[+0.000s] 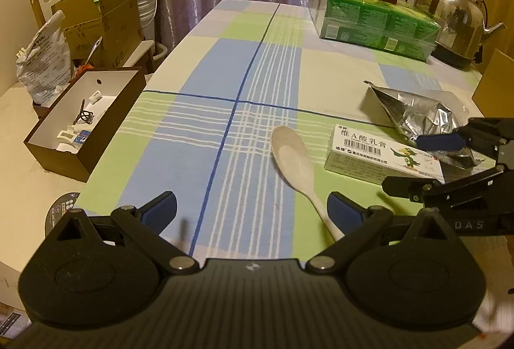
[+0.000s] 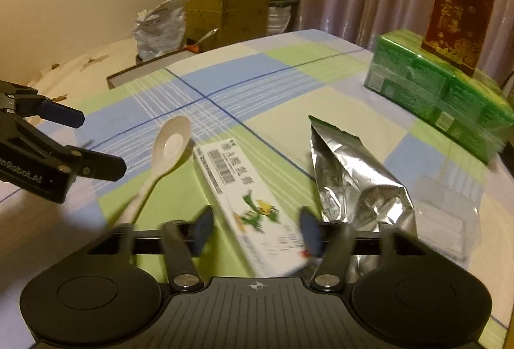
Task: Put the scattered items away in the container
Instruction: 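Grasp the white plastic spoon with the left tool while the right tool holds the ointment box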
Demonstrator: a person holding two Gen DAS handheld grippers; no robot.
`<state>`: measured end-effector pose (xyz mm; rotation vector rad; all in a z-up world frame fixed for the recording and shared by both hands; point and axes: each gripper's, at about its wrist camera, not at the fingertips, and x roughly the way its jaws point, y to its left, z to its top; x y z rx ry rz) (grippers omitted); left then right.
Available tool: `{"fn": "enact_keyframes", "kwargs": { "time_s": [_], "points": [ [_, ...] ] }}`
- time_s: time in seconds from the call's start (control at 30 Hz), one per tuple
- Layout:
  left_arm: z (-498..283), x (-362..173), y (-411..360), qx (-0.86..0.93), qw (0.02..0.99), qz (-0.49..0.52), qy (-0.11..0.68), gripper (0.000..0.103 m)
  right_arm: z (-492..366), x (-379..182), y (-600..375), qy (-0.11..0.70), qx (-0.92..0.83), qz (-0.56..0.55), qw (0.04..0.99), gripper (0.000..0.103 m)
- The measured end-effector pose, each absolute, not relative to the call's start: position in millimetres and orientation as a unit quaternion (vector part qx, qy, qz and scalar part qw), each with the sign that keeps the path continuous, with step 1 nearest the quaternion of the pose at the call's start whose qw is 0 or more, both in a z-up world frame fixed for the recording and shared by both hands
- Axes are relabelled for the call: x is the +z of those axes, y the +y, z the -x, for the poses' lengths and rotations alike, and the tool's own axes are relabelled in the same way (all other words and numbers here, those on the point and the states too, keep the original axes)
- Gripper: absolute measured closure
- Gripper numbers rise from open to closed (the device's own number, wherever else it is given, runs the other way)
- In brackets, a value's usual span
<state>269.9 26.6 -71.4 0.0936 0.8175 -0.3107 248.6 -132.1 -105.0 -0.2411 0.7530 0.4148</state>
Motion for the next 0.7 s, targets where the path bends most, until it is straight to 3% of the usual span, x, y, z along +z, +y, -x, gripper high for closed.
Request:
{"fn": "enact_keyframes", "kwargs": {
  "time_s": [0.23, 0.4, 0.53, 0.6, 0.7],
  "points": [
    [-275, -73, 10, -0.164, 0.904, -0.053, 0.390, 0.009, -231, -100, -141, 0.384, 0.123, 0.075, 0.912, 0.066],
    [-289, -77, -13, -0.173, 0.903, -0.070, 0.388, 0.035, -220, -97, -140, 0.380, 0.129, 0.067, 0.914, 0.066],
    [-301, -84, -29, -0.170, 0.901, -0.087, 0.390, 0.044, -216, -99, -142, 0.376, 0.127, 0.062, 0.916, 0.066],
    [-306, -88, -35, -0.168, 0.899, -0.099, 0.392, 0.064, -216, -101, -145, 0.380, 0.125, 0.054, 0.915, 0.066],
    [-309, -90, -37, -0.161, 0.902, -0.100, 0.389, 0.074, -213, -104, -149, 0.385, 0.124, 0.046, 0.913, 0.066]
  ]
}}
